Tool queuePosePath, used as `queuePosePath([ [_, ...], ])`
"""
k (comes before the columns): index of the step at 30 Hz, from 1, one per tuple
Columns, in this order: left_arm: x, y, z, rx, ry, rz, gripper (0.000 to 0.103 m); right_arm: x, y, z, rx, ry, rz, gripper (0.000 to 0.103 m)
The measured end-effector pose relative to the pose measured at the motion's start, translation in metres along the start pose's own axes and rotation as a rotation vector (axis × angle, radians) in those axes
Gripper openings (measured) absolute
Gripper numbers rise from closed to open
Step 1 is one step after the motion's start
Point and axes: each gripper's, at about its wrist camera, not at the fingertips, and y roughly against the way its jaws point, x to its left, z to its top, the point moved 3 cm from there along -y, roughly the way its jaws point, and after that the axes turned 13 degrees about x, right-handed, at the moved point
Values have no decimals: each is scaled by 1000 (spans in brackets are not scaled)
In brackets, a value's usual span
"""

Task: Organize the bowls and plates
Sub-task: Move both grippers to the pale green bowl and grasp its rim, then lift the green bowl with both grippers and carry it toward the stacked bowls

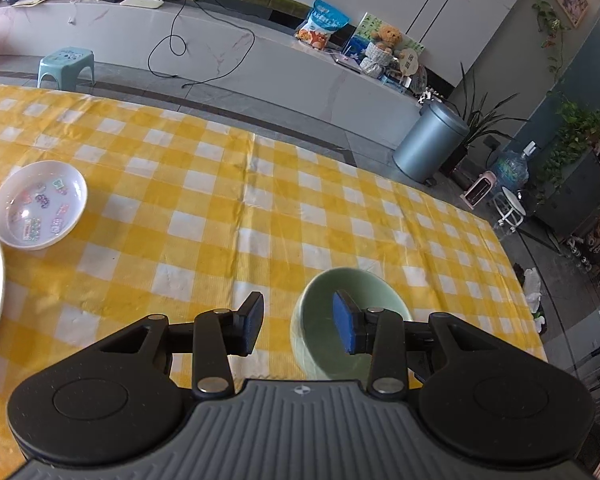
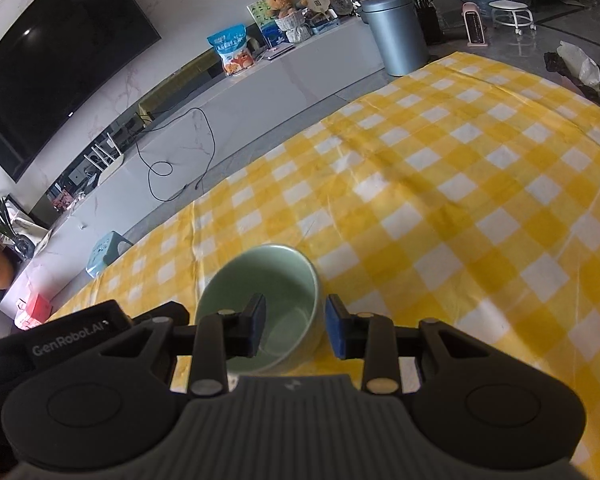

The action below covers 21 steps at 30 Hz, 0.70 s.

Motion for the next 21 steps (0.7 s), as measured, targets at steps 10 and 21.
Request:
queuePosePath([
  [10,1,-36,8,75,20,11,26,-1,-31,10,50,-6,-66,20],
  [21,-7,-55,7,121,-1,19,19,-7,-45,10,66,-25,-71,9],
])
